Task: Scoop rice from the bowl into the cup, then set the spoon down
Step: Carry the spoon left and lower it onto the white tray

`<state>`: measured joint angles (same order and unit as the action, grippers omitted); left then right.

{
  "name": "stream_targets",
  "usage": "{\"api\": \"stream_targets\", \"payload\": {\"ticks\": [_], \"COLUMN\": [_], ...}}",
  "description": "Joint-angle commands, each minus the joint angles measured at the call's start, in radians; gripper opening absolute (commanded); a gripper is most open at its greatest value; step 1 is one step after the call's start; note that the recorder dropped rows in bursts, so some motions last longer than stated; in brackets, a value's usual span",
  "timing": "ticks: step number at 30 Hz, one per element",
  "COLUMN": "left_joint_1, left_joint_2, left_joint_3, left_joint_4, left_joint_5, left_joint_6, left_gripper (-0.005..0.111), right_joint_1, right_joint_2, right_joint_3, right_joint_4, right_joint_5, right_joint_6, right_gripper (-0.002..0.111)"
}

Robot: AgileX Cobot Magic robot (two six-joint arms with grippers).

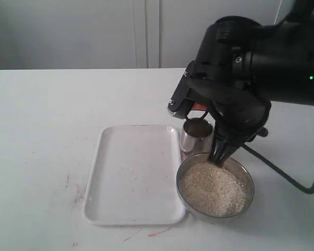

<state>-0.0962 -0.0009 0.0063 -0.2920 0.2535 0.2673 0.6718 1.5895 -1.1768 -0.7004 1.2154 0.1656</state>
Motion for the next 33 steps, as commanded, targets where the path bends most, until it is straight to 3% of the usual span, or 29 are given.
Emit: {"api": "stream_targets", "payload": {"ticks": [1,7,13,28,33], "left_joint_1": [-0.007,-0.007,-0.007,-0.007,-0.007], "left_joint_2": [0.001,0.001,0.001,0.001,0.001], "left_joint_3": [-0.006,-0.006,-0.006,-0.006,-0.006], "left_joint_4": [-0.007,-0.007,-0.007,-0.007,-0.007], "left_joint_5": [0.001,0.001,0.001,0.001,0.001], "left_joint_6": [-0.002,-0.002,-0.002,-0.002,-0.002], "left_gripper": [0.014,0.014,0.014,0.014,0.014], "right_joint_1": [0.067,0.147,0.191,0.224,0.224], "right_joint_2": [-0.081,-0.272,-0.314,-0.233,-0.171], "right_joint_3": [0.001,0.001,0.003,0.003,-0.035], "right_joint_4": [0.084,0.281,0.563,0.803,0.746], "right_joint_5": [0.006,0.006,0.006,-0.075,-0.183], "right_joint_6": [0.111,0.206,0.147,0.149,0.261], "right_gripper": [0.000,0.000,0.000,0.000,0.000]}}
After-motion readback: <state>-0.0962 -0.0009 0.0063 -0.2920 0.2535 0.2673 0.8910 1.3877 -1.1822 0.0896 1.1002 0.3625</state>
